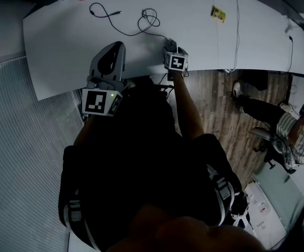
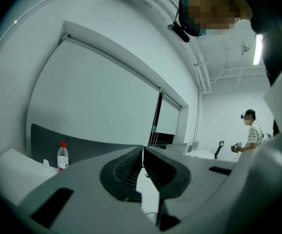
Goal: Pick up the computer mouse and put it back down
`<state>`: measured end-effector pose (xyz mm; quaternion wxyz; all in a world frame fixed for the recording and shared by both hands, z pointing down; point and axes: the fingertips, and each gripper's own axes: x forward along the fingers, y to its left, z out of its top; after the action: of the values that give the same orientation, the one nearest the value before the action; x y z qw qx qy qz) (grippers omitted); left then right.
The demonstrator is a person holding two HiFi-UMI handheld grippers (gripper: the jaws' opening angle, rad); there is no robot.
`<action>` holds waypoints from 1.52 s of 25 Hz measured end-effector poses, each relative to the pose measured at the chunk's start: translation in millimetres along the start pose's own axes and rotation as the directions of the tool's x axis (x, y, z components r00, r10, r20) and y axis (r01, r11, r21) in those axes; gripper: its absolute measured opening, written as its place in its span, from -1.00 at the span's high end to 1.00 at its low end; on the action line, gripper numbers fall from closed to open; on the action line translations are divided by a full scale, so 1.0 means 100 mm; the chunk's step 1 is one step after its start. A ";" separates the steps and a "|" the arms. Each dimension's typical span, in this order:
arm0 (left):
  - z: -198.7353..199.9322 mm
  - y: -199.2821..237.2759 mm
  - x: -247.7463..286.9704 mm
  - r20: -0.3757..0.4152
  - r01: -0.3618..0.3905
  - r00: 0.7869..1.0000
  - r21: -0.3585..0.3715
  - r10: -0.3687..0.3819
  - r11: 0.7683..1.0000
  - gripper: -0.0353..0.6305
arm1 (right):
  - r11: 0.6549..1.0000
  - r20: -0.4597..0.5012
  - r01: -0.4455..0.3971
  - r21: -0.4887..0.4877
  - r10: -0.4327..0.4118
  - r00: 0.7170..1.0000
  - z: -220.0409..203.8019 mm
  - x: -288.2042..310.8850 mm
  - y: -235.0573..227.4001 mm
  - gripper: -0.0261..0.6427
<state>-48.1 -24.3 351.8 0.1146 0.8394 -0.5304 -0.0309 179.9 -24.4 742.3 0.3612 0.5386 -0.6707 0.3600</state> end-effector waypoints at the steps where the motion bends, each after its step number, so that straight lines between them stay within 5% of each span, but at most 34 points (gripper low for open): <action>1: 0.00 0.00 0.00 0.001 0.002 1.000 -0.001 -0.002 1.000 0.86 | 1.000 0.010 -0.001 0.002 0.001 1.000 0.02 -0.02 0.01 0.01; 12: 0.06 -0.06 -0.02 0.015 0.025 1.000 -0.002 -0.025 1.000 0.86 | 1.000 0.105 0.000 0.024 -0.003 0.995 0.26 -0.32 0.02 0.04; 23: 0.07 -0.04 -0.06 0.026 0.032 0.999 -0.001 -0.032 0.999 0.86 | 0.996 0.237 -0.018 0.091 -0.004 0.971 0.53 -0.74 0.11 0.54; 27: 0.05 -0.01 -0.08 0.025 0.034 0.999 -0.003 -0.034 0.999 0.86 | 0.993 0.332 0.015 0.119 -0.054 0.942 0.71 -1.03 0.11 0.88; 38: 0.03 -0.01 -0.07 0.025 0.044 0.999 0.004 -0.044 0.999 0.86 | 0.989 0.521 -0.059 0.137 -0.021 0.853 1.14 -1.83 0.31 0.92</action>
<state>-50.8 -17.8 347.6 0.1059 0.8507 -0.5131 -0.0433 167.5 -34.3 524.8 0.1216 0.6345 -0.7201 0.2531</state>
